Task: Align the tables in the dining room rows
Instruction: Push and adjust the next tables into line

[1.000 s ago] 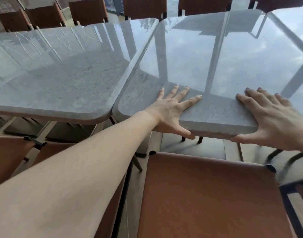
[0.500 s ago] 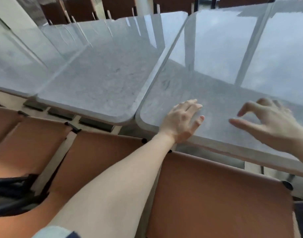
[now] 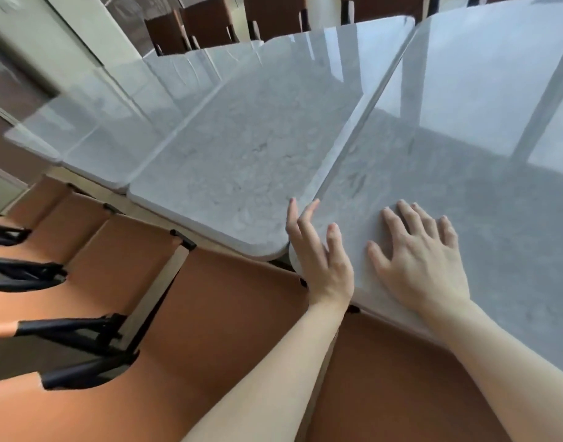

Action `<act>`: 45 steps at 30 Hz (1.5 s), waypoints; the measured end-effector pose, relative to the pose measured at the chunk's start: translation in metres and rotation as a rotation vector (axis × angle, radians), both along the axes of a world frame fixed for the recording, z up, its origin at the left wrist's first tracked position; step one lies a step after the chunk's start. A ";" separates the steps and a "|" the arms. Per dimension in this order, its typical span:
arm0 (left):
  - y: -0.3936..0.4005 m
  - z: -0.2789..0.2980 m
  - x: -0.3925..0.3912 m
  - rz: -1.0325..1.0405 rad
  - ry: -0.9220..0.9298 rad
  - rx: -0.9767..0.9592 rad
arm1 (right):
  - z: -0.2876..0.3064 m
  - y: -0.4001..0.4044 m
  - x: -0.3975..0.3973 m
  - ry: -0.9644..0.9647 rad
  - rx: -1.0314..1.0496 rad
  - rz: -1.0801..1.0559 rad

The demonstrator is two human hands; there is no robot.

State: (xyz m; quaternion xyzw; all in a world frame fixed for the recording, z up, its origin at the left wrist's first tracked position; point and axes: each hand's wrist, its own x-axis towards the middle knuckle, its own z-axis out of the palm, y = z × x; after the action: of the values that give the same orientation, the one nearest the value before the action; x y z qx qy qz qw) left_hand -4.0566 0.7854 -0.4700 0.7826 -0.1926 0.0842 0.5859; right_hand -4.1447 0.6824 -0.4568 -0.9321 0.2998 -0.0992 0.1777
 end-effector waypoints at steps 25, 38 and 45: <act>0.009 0.011 0.031 0.627 0.608 -0.537 | 0.001 0.001 0.001 0.005 -0.002 -0.021; 0.009 0.005 0.034 0.669 0.550 -0.370 | 0.005 0.002 0.001 0.015 0.006 -0.028; -0.002 0.021 -0.012 0.272 0.148 0.070 | 0.004 0.001 0.001 0.006 0.023 -0.014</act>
State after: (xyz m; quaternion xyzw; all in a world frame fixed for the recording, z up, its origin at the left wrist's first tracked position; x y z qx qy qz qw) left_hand -4.0684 0.7839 -0.4486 0.8254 -0.0438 0.0980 0.5542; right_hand -4.1442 0.6834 -0.4525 -0.9281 0.3080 -0.0940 0.1870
